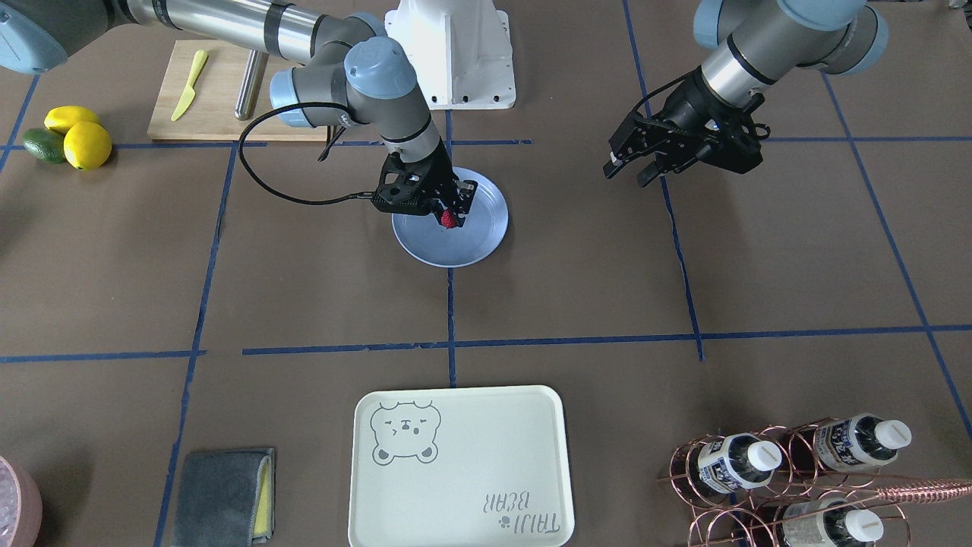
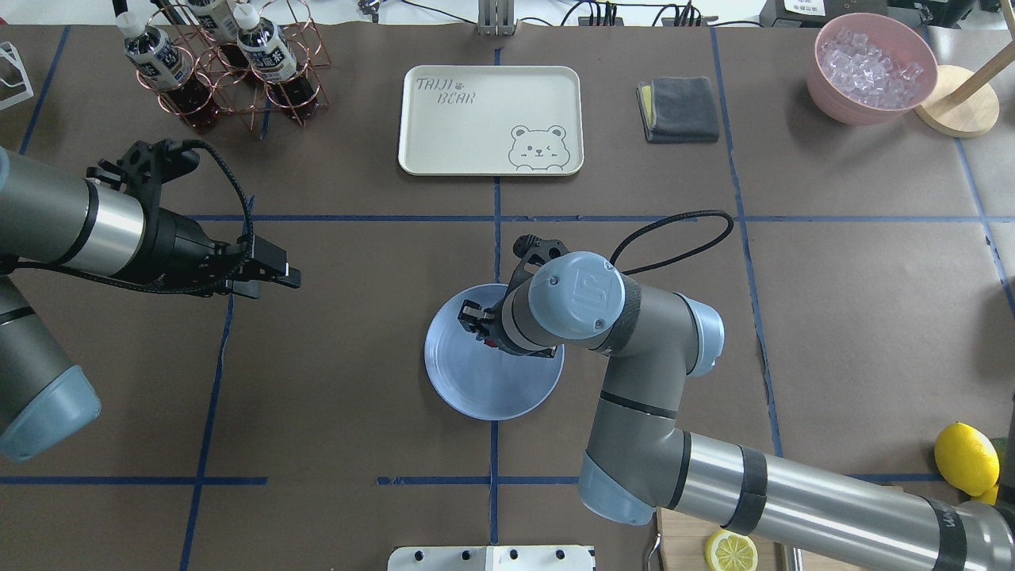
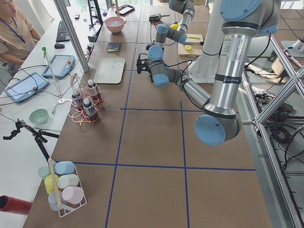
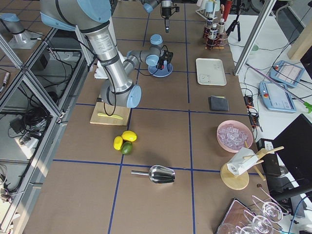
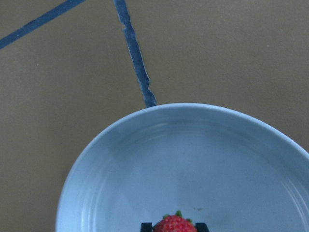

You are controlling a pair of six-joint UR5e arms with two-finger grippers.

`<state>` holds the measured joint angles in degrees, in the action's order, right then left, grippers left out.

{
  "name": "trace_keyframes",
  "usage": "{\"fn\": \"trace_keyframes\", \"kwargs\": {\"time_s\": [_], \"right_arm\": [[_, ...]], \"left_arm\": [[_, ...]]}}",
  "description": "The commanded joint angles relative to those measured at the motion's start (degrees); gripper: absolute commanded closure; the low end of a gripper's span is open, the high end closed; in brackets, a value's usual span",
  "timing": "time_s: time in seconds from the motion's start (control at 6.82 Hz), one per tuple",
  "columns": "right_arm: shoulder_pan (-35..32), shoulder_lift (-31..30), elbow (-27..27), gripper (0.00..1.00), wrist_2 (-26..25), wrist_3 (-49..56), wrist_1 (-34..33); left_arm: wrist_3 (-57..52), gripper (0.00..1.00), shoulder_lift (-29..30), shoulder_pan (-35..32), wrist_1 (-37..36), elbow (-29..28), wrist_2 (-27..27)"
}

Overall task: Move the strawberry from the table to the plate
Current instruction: 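Carry the strawberry over the plate with the right gripper while the left gripper withdraws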

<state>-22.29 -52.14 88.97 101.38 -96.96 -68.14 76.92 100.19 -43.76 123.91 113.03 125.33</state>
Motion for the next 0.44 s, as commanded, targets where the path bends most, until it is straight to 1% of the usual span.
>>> {"fn": "trace_keyframes", "kwargs": {"time_s": [0.0, 0.15, 0.29], "right_arm": [[0.23, 0.46, -0.20, 1.00, -0.04, 0.20, -1.99], [0.32, 0.38, -0.20, 1.00, -0.04, 0.37, -2.00], [0.32, 0.46, -0.20, 0.80, 0.04, 0.37, -2.00]], "left_arm": [[0.16, 0.30, 0.19, 0.34, 0.01, -0.18, -0.09], [0.25, 0.30, 0.19, 0.25, 0.01, -0.18, 0.00], [0.17, 0.30, 0.19, 0.34, 0.10, -0.27, 0.00]]}}
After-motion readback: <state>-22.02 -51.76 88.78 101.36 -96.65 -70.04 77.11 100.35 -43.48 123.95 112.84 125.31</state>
